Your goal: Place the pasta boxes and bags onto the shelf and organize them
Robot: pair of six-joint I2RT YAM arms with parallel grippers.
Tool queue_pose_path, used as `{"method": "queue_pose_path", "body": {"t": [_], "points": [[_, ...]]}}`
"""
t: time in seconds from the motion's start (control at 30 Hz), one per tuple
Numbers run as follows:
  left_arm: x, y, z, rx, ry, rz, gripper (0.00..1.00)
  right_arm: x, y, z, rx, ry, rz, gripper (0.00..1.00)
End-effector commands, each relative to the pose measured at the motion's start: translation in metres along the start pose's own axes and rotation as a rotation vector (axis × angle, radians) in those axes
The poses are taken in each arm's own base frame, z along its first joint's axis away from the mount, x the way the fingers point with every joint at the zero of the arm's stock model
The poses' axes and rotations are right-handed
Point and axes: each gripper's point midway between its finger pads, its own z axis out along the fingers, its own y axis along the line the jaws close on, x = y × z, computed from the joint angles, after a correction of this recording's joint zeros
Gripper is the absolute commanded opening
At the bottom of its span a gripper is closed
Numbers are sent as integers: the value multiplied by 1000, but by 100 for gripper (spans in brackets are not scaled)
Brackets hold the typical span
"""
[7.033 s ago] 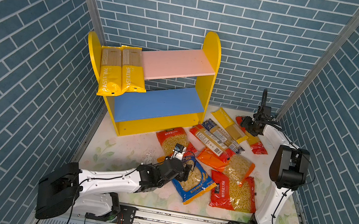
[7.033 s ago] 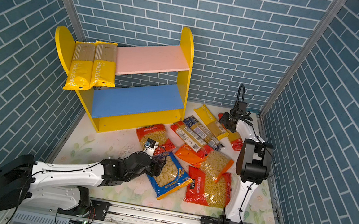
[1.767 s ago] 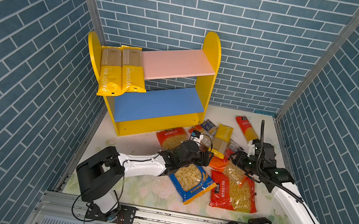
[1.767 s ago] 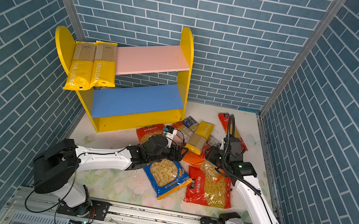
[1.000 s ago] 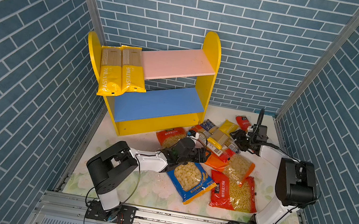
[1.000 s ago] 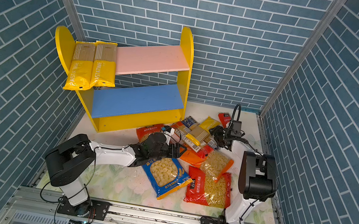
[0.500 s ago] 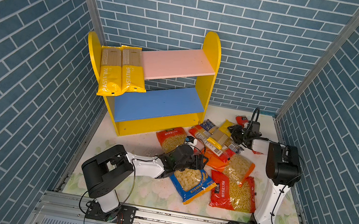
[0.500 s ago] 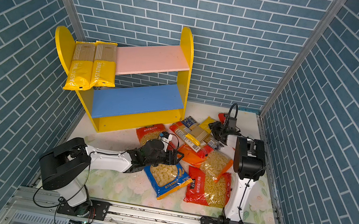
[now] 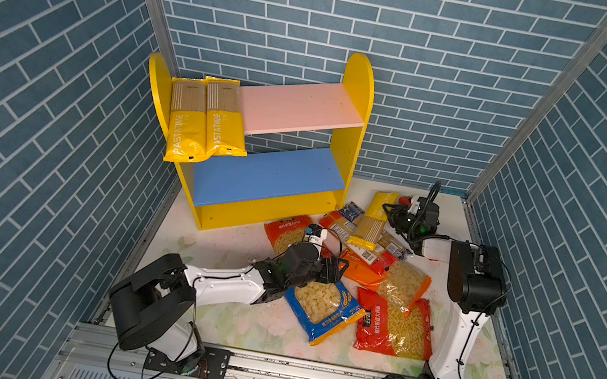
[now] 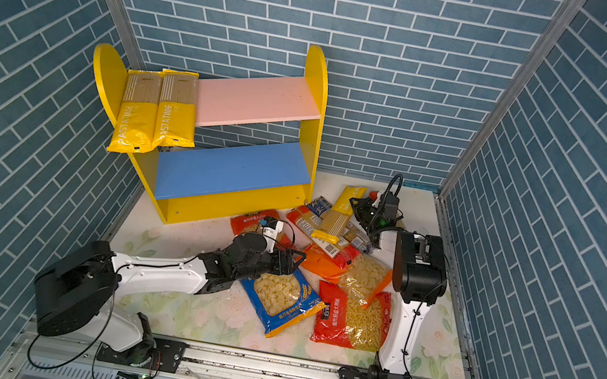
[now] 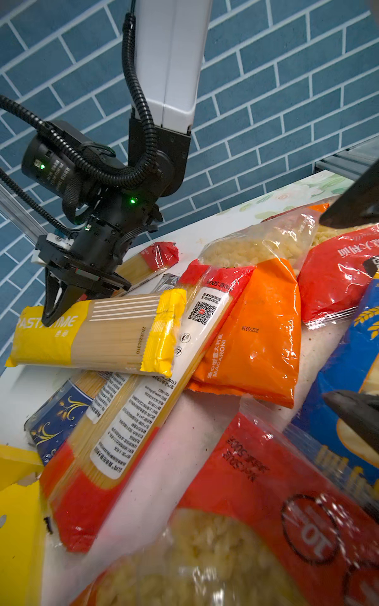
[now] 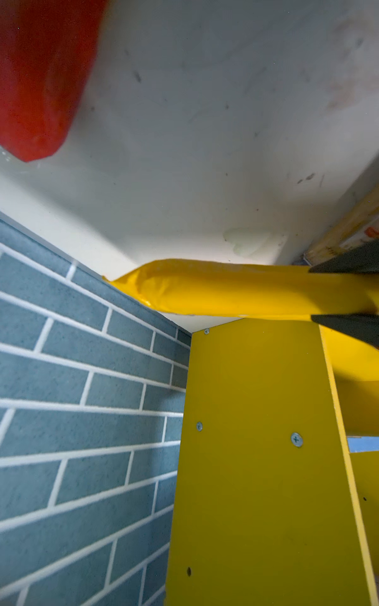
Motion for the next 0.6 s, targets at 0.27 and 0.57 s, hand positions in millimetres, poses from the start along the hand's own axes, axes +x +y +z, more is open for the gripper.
{"method": "queue_pose_path", "body": {"t": [0.27,0.57], "points": [[-21,5,-58,-57,-82,92,84,15,131,-101,-335,-37,-203,1],[-41,-22,-76,120,-88,53,94,79,185,-166,-535,73,-283,0]]}}
